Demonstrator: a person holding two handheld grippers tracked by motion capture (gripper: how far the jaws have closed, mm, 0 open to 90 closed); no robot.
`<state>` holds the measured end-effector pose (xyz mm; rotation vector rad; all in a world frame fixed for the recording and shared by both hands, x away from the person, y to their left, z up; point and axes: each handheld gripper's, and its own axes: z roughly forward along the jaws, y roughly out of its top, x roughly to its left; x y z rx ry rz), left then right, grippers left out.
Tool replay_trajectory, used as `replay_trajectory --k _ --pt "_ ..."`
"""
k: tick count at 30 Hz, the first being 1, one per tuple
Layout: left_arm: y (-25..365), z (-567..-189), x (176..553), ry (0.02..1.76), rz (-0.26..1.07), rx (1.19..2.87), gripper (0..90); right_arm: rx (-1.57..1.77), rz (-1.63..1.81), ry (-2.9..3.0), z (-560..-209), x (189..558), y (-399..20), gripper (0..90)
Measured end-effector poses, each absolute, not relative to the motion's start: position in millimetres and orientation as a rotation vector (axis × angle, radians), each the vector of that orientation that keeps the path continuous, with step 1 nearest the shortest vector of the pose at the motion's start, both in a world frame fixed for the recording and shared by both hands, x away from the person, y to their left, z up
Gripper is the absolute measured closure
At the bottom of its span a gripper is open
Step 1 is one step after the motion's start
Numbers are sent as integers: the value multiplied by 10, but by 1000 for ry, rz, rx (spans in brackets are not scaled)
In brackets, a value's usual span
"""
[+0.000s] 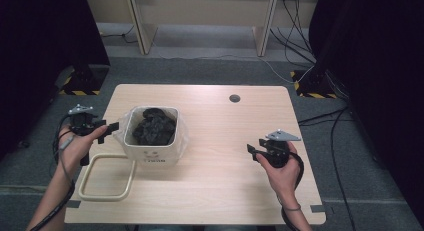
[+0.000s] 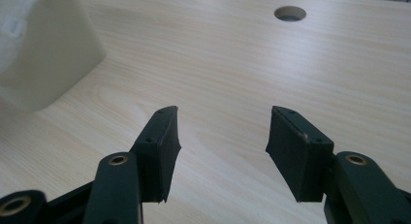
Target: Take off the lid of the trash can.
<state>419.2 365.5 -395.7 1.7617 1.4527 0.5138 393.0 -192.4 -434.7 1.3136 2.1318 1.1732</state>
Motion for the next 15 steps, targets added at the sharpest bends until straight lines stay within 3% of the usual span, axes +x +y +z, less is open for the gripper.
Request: replay_trajectory --k 7,15 --pt "3604 -4011 4265 1436 454 1814 426 1245 1187 2175 -4162 4071 -1619 451" --pt "3610 -4068 4269 1405 463 1879 597 1149 1216 2231 -3932 4222 -1215 452"
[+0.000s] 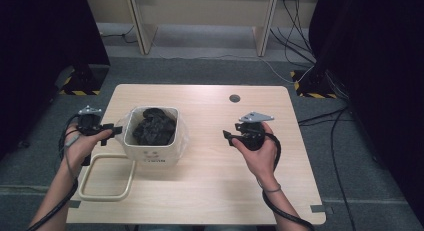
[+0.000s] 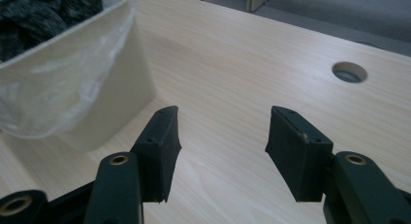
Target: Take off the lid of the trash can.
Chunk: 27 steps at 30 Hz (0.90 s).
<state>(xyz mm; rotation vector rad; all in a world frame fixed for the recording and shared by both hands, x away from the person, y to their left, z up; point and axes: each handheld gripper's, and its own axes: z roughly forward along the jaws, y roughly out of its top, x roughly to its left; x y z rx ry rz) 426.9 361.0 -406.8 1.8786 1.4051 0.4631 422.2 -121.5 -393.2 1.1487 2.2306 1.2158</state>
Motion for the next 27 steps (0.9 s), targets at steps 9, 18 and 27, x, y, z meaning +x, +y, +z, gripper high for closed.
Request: replay_trajectory --k 9,18,27 --pt "3604 -4045 4263 1404 502 1877 867 1102 1248 2290 -3898 4320 -804 454" --pt "3616 -3966 4214 1394 541 1879 894 1058 1268 2367 -3873 4378 -426 519" --pt "3570 -3825 4173 1365 592 1893 895 1040 1247 2439 -3945 4420 -163 580"
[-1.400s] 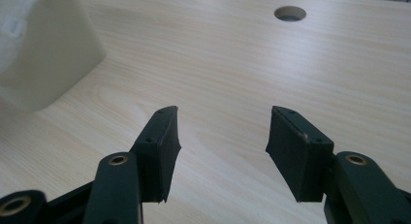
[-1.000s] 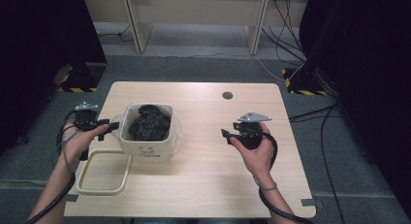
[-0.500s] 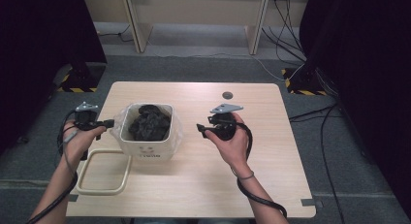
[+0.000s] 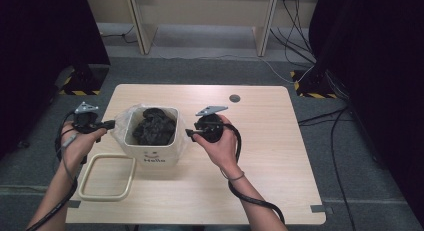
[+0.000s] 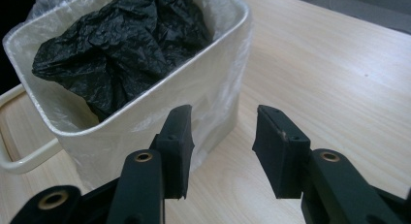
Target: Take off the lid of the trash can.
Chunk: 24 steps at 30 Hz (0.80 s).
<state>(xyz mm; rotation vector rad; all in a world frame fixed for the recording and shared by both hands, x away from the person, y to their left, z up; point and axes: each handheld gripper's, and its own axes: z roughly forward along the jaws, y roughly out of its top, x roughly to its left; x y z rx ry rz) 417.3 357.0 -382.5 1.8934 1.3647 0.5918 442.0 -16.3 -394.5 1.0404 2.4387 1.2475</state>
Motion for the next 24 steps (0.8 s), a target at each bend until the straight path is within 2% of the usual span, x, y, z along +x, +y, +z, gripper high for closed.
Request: replay_trajectory --k 7,12,14,24 --pt "3517 -3699 4142 1332 620 1899 895 1055 1191 2470 -4017 4447 -31 670" --pt "3472 -3633 4132 1310 634 1903 895 1058 1184 2497 -4043 4459 -2 849" --pt "3453 -3608 4129 1302 638 1903 895 1062 1191 2504 -4049 4464 -2 894" --pt "3284 -3498 4150 1252 640 1916 895 1056 1249 2468 -3945 4438 -41 900"
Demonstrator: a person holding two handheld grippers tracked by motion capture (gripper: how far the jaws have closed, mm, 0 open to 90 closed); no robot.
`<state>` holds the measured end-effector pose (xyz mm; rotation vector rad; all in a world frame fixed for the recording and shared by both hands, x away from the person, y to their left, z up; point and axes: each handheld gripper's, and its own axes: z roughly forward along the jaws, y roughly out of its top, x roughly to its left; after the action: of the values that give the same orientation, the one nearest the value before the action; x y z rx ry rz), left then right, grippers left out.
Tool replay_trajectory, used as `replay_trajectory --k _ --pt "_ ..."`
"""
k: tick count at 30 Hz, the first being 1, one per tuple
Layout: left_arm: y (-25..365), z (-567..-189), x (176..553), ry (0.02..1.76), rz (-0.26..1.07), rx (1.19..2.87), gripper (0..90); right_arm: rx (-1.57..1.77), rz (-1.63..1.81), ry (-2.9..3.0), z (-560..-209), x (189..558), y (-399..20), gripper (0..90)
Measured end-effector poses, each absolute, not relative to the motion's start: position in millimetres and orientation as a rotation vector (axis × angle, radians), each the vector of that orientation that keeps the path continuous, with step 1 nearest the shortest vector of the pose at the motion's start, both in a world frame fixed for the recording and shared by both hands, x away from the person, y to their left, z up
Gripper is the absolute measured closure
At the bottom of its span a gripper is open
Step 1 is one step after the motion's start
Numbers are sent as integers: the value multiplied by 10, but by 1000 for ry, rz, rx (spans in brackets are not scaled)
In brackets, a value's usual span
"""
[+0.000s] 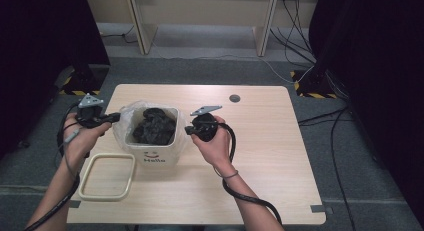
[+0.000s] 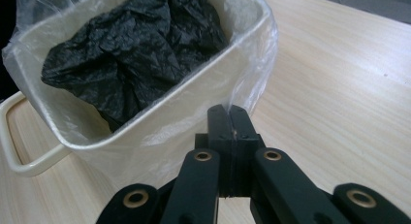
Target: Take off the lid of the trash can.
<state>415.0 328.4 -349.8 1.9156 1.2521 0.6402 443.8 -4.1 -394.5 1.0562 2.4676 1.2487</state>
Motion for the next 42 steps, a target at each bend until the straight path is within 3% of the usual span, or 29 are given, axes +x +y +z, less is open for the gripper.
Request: replay_trajectory --k 42 --pt "2342 -3536 4320 1080 552 1978 895 909 1392 2369 -3397 4329 233 900"
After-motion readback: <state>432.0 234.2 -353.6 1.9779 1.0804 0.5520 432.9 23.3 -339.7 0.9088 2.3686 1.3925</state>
